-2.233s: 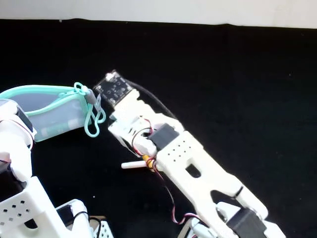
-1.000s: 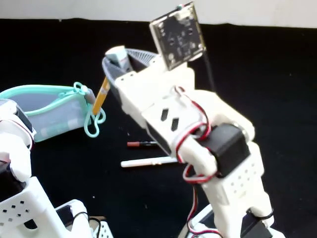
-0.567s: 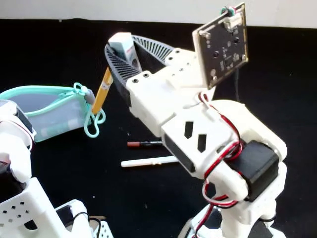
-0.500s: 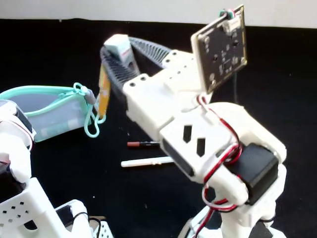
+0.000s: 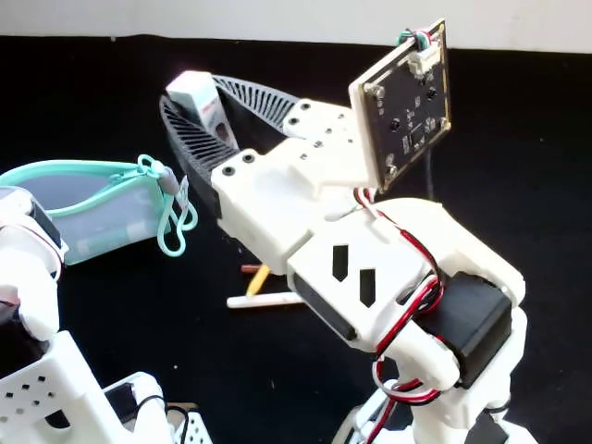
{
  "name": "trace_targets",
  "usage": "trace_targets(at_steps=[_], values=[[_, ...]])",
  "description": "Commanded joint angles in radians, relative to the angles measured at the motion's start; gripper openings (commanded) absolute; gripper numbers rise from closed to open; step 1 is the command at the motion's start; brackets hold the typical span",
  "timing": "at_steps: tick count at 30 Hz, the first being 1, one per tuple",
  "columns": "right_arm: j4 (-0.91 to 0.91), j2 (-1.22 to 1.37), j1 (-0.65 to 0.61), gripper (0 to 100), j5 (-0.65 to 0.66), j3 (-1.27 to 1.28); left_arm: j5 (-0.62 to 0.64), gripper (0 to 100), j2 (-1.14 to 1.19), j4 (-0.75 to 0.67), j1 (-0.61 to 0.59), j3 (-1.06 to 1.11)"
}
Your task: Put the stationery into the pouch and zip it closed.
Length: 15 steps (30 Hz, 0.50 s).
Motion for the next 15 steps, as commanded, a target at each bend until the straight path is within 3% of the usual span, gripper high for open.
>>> trace_targets(at_steps=[1, 15], values=[[-0.059, 0.004, -0.042, 0.7, -0.031, -0.008, 0.012, 1, 0.031, 0.018, 0.027, 0.030], [-0.180, 0.338, -0.082, 0.7, -0.150, 0.010, 0.012, 1, 0.031, 0.015, 0.048, 0.025]])
